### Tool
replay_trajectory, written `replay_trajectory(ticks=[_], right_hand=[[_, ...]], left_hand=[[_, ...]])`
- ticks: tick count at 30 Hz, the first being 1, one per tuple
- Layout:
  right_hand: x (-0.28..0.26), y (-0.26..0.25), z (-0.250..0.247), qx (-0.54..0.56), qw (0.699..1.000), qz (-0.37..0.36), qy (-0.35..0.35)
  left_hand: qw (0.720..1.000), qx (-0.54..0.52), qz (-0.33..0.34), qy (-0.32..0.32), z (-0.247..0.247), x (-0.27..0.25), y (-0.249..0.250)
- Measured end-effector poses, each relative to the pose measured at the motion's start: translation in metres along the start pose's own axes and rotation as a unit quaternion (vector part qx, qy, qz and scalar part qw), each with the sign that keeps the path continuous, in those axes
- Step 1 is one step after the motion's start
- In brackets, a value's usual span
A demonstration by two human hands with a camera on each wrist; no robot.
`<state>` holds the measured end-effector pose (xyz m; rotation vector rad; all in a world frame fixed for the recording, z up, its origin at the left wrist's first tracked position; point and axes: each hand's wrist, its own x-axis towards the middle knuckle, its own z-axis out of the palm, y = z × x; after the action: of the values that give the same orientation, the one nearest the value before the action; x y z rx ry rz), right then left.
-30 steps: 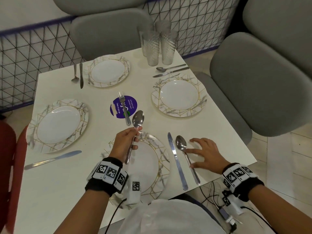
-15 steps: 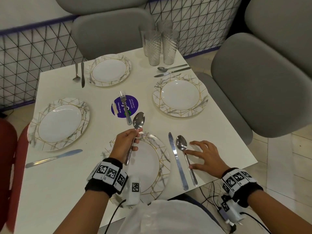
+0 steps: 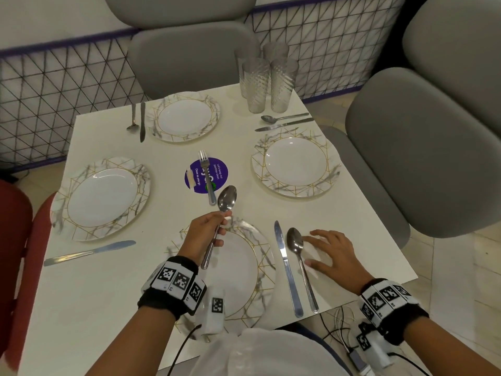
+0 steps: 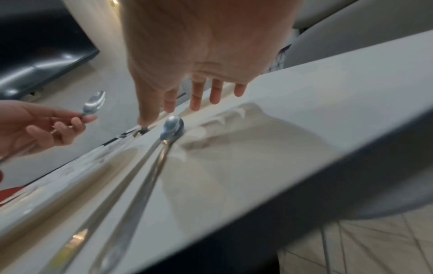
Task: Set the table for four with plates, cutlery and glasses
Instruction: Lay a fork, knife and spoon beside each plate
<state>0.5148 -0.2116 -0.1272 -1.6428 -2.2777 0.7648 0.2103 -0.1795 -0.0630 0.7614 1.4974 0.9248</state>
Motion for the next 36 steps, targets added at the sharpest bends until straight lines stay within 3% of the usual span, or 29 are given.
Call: replay_trajectory(ticks=[4, 10, 18, 23, 28, 31, 36], right_hand=[[0.045, -0.039, -0.019, 0.012, 0.998, -0.063, 0.009], [0.145, -0.164, -0.008, 0.056, 0.982, -0.172, -0.053], [0.210, -0.303, 0.062, 0.162, 0.966, -0.146, -0.141], [0.218, -0.335, 0.096, 0.186, 0.963, -0.116, -0.155], [0.217, -0.345, 0.132, 0.176, 0.959, -0.074, -0.211], [0.212, -0.350, 0.155, 0.163, 0.953, -0.048, -0.250], [0.207, -0.354, 0.181, 0.178, 0.951, 0.001, -0.251]], left_hand=[[1.000, -0.010, -0.006, 0.020, -0.011, 0.000, 0.001], [0.998, -0.017, -0.013, 0.051, -0.071, -0.004, -0.004], [0.998, 0.046, -0.011, 0.047, -0.183, -0.016, -0.011], [0.989, 0.133, -0.035, 0.061, -0.266, -0.028, -0.031], [0.980, 0.121, -0.053, 0.148, -0.335, -0.036, -0.061], [0.975, 0.105, -0.032, 0.196, -0.356, -0.030, -0.074], [0.953, 0.118, -0.021, 0.278, -0.359, -0.013, -0.083]])
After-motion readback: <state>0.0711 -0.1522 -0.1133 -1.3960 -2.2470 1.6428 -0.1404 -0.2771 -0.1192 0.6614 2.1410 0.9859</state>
